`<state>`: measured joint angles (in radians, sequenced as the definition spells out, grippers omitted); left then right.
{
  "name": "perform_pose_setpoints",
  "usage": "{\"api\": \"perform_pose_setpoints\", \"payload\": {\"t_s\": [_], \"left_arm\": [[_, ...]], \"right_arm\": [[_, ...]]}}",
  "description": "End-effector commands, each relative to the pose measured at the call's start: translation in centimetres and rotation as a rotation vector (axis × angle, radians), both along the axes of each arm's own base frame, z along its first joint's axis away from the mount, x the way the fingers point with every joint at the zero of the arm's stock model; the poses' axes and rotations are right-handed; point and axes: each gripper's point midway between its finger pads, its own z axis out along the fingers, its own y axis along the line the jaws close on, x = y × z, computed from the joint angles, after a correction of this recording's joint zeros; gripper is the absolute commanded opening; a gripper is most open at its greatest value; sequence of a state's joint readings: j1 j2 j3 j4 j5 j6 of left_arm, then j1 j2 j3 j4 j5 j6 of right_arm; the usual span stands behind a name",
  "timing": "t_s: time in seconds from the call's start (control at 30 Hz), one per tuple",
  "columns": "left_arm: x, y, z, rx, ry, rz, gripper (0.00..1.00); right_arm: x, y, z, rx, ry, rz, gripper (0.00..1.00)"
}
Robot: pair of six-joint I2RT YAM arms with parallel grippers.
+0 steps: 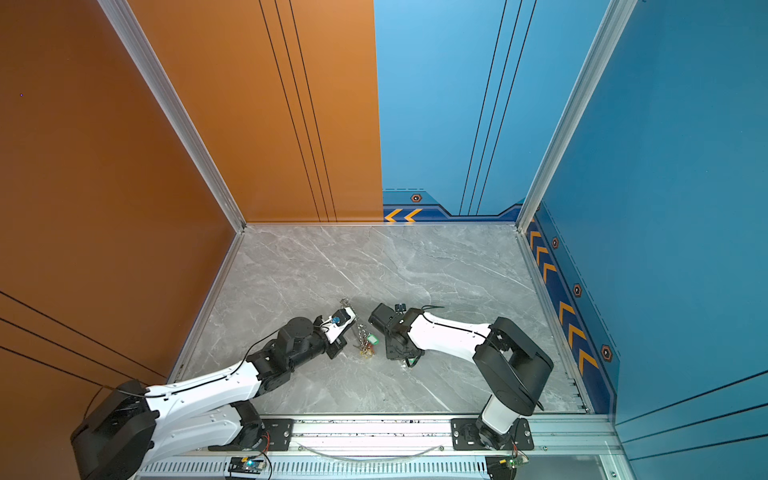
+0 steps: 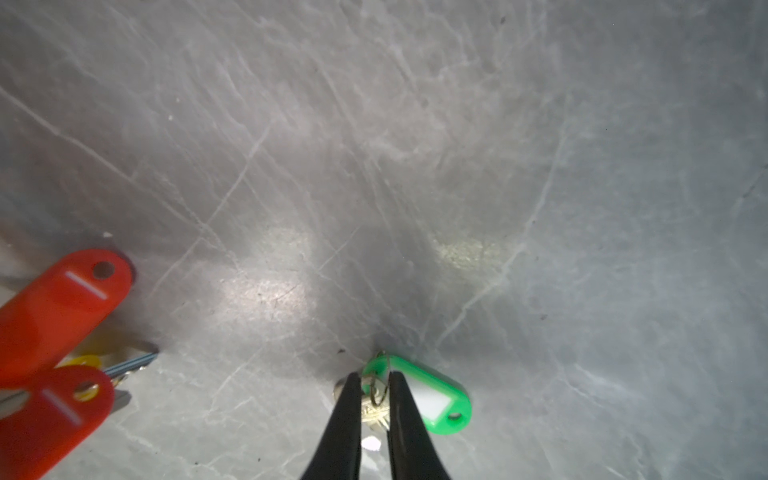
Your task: Put the keys on the keyring
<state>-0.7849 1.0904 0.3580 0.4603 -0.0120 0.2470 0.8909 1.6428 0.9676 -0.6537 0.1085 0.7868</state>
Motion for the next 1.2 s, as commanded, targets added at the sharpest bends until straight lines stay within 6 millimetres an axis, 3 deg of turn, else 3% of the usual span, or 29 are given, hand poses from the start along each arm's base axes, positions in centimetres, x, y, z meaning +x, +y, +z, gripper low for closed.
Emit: {"api": "perform_pose_setpoints", "payload": {"t_s": [0.0,0.33,0.77,1.17], "left_arm": [[0.2,-0.5,1.4,-0.02,-0.049,-0.007,0.0],[0.2,-0.5,1.4,-0.018,-0.049,-0.005,0.0],[0.2,-0.4,1.5,-0.02,-0.052,-0.005,0.0],[0.3,-0.5,1.3,-0.015,-0.047,-0.007,0.0]], "right_arm": [[-0.5,-0.4,-0.7,-0.028,0.021,-0.006,0.15],[-0.9,-0.4,-0.3,-0.042,0.042,0.038,0.0],[-4.1,-3.4,1.3,-0.198,0.335,0.23,0.0],[-3.4,-3.8,0.8,-0.248,0.463,0.263,0.0]]}}
